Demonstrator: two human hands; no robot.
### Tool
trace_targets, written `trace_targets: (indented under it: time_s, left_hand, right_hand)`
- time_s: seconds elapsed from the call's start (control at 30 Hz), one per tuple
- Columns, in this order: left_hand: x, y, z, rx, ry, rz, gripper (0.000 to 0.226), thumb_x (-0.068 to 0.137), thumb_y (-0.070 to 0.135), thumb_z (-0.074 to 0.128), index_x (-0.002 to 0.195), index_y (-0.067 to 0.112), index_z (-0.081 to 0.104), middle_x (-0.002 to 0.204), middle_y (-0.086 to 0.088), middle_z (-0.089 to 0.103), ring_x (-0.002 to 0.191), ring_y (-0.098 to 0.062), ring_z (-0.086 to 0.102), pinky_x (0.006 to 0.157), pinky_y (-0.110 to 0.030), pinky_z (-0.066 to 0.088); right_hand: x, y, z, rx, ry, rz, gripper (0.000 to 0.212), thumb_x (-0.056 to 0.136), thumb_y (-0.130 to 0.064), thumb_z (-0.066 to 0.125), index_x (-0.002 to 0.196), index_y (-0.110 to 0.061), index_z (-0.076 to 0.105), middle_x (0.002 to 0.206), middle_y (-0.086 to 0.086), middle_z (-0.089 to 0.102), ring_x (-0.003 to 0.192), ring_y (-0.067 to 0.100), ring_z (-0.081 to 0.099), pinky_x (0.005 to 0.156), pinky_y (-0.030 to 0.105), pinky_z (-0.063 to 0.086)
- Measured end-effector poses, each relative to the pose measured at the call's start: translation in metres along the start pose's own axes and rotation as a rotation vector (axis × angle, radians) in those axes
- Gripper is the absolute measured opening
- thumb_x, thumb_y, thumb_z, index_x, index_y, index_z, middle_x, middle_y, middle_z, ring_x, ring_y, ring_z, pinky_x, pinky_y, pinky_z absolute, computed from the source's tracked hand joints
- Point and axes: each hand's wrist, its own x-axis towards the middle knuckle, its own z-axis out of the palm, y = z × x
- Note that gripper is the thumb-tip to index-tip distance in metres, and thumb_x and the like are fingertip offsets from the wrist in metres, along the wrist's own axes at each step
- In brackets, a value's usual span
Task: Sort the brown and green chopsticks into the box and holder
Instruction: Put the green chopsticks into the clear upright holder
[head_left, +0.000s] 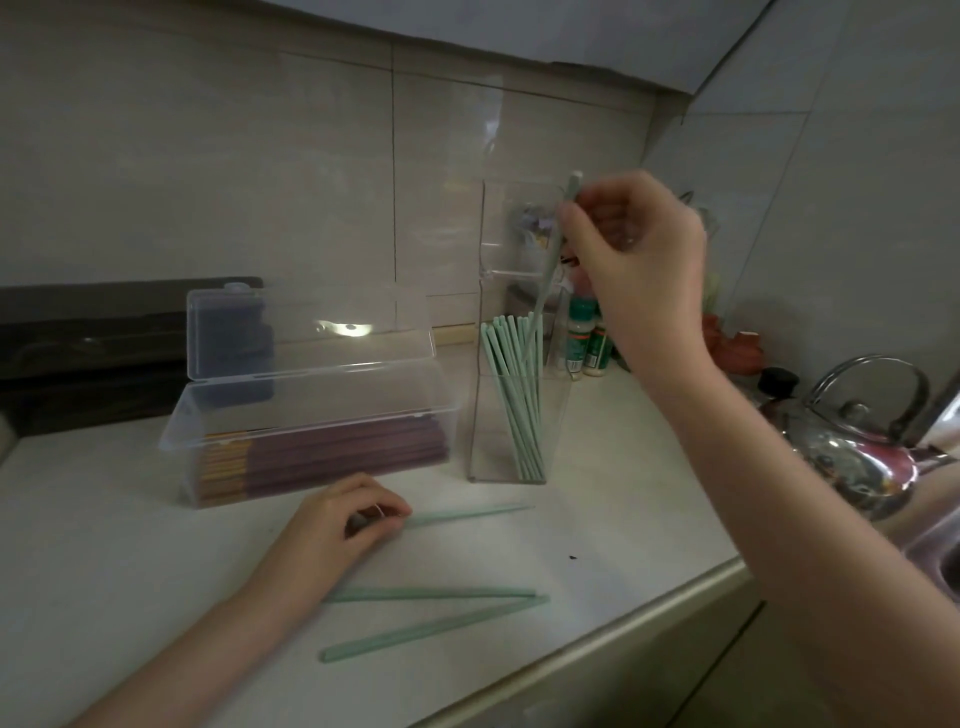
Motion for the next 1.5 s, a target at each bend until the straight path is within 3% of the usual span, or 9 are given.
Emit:
trace_targets:
  time_s: [0.1, 0.23, 0.5, 0.7, 0.9, 1.03, 1.17, 1.27, 1.5]
  left_hand:
    - [0.000, -0.001, 0.001, -0.054, 0.038, -0.016, 0.023, 0.076, 0.016, 0.070, 0.089, 0.035, 0.067, 0.093, 0.016, 0.063, 0.083, -0.001, 0.062, 0.073, -0.010, 0.045]
    - [-0.002, -0.001, 0.000, -0.106, 0.091, -0.064, 0.042, 0.077, -0.002, 0.069, 0.092, 0.037, 0.062, 0.097, 0.017, 0.064, 0.086, -0.002, 0.063, 0.075, -0.011, 0.047]
    - [-0.001, 0.011, -0.002, -0.379, 0.254, -0.196, 0.026, 0.069, -0.006, 0.073, 0.080, 0.014, 0.061, 0.085, 0.002, 0.071, 0.072, -0.009, 0.067, 0.069, -0.011, 0.049]
    - [-0.001, 0.015, -0.002, -0.466, 0.294, -0.198, 0.018, 0.069, -0.006, 0.072, 0.078, 0.006, 0.063, 0.081, -0.008, 0.073, 0.073, -0.017, 0.068, 0.069, -0.014, 0.052]
    - [0.002, 0.018, -0.007, -0.549, 0.359, -0.152, 0.010, 0.083, -0.007, 0.055, 0.083, 0.001, 0.061, 0.087, -0.008, 0.072, 0.075, -0.015, 0.070, 0.070, -0.017, 0.055]
    - [0.009, 0.026, -0.019, -0.587, 0.432, -0.120, 0.014, 0.082, -0.007, 0.056, 0.085, 0.007, 0.059, 0.082, -0.001, 0.073, 0.074, -0.012, 0.069, 0.071, -0.017, 0.054]
    - [0.021, 0.044, -0.043, -0.523, 0.486, -0.028, 0.019, 0.082, -0.004, 0.057, 0.087, 0.015, 0.057, 0.083, 0.011, 0.073, 0.076, -0.007, 0.069, 0.075, -0.014, 0.053]
    - [0.039, 0.065, -0.062, -0.486, 0.524, 0.073, 0.018, 0.084, 0.001, 0.059, 0.088, 0.018, 0.059, 0.086, 0.009, 0.073, 0.082, -0.011, 0.070, 0.077, -0.017, 0.053]
    - [0.105, 0.110, -0.080, -0.433, 0.450, 0.184, 0.013, 0.086, 0.002, 0.058, 0.095, 0.011, 0.058, 0.094, -0.005, 0.069, 0.085, -0.013, 0.069, 0.076, -0.020, 0.054]
  right_hand:
    - [0.020, 0.017, 0.020, -0.093, -0.107, 0.157, 0.005, 0.086, -0.017, 0.065, 0.090, -0.015, 0.064, 0.079, -0.001, 0.065, 0.071, 0.013, 0.064, 0.068, 0.032, 0.057]
    - [0.009, 0.049, 0.048, -0.376, -0.325, 0.262, 0.010, 0.084, -0.015, 0.064, 0.085, -0.005, 0.068, 0.079, 0.012, 0.068, 0.075, 0.024, 0.066, 0.074, 0.043, 0.055]
    - [-0.018, 0.069, 0.060, -0.715, -0.550, 0.314, 0.015, 0.083, 0.007, 0.052, 0.086, -0.001, 0.064, 0.083, 0.017, 0.066, 0.078, 0.032, 0.065, 0.072, 0.040, 0.056]
    - [-0.023, 0.067, 0.061, -0.714, -0.550, 0.308, 0.016, 0.082, 0.007, 0.049, 0.082, -0.002, 0.062, 0.079, 0.016, 0.065, 0.077, 0.034, 0.064, 0.070, 0.041, 0.056]
    - [-0.072, 0.026, 0.038, -0.498, -0.287, -0.173, 0.007, 0.085, -0.009, 0.060, 0.082, -0.005, 0.065, 0.079, 0.008, 0.062, 0.070, 0.025, 0.058, 0.055, 0.035, 0.048]
    - [-0.131, 0.011, 0.026, -0.197, -0.633, -0.094, 0.014, 0.088, -0.026, 0.054, 0.088, -0.018, 0.066, 0.083, -0.002, 0.062, 0.073, 0.016, 0.059, 0.064, 0.038, 0.052]
    - [-0.174, 0.025, 0.026, -0.151, -0.957, -0.001, 0.027, 0.083, -0.036, 0.064, 0.105, -0.022, 0.068, 0.099, -0.001, 0.060, 0.090, 0.015, 0.054, 0.079, 0.031, 0.047]
    - [-0.183, 0.031, 0.031, -0.144, -1.024, 0.038, 0.036, 0.077, -0.043, 0.069, 0.108, -0.024, 0.067, 0.102, -0.001, 0.058, 0.096, 0.016, 0.049, 0.085, 0.033, 0.044]
    - [-0.188, 0.031, 0.038, -0.128, -1.023, 0.032, 0.024, 0.081, -0.032, 0.066, 0.102, -0.020, 0.071, 0.100, 0.002, 0.058, 0.096, 0.018, 0.051, 0.084, 0.033, 0.044]
